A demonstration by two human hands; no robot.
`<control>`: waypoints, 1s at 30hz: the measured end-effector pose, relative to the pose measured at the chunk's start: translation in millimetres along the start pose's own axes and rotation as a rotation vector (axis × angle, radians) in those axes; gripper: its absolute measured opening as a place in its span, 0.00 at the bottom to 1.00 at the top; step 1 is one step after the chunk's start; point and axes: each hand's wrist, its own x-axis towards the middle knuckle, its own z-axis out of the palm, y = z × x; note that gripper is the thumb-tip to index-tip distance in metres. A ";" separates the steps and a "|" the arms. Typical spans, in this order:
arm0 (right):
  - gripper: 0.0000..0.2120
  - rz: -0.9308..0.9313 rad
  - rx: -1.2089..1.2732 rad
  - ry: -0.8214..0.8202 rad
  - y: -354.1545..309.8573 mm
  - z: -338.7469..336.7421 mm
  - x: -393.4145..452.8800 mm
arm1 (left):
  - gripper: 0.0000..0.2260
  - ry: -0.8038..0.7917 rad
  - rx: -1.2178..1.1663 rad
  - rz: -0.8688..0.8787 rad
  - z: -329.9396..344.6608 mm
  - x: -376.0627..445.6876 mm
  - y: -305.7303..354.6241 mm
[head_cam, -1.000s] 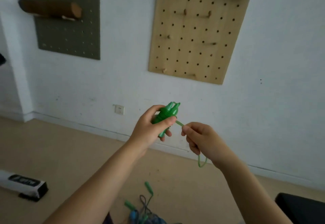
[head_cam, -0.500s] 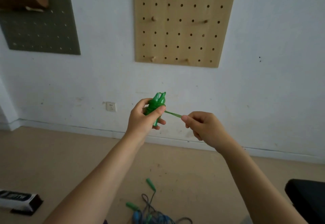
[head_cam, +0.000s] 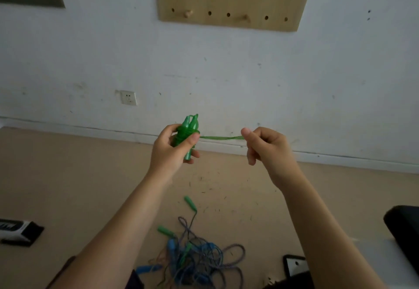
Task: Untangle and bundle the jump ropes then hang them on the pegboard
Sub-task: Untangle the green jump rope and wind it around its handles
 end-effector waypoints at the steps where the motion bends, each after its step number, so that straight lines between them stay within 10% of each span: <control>1: 0.21 0.024 0.070 0.005 4.6 1.2 1.1 | 0.14 -0.008 -0.003 -0.032 -0.2 -1.2 -7.6; 13: 0.11 0.203 1.002 -0.158 14.7 29.0 -0.9 | 0.13 -0.101 0.013 -0.119 2.1 -10.3 -29.7; 17: 0.22 0.198 0.833 -0.226 7.7 34.8 -1.4 | 0.12 -0.117 0.000 -0.122 -4.3 -12.3 -26.9; 22: 0.05 0.180 0.426 -0.260 7.8 40.0 -4.0 | 0.14 -0.172 0.015 -0.126 -9.0 -14.7 -22.8; 30: 0.06 0.137 0.052 -0.146 3.7 52.3 -8.9 | 0.13 -0.226 0.041 -0.124 -8.4 -16.6 -23.9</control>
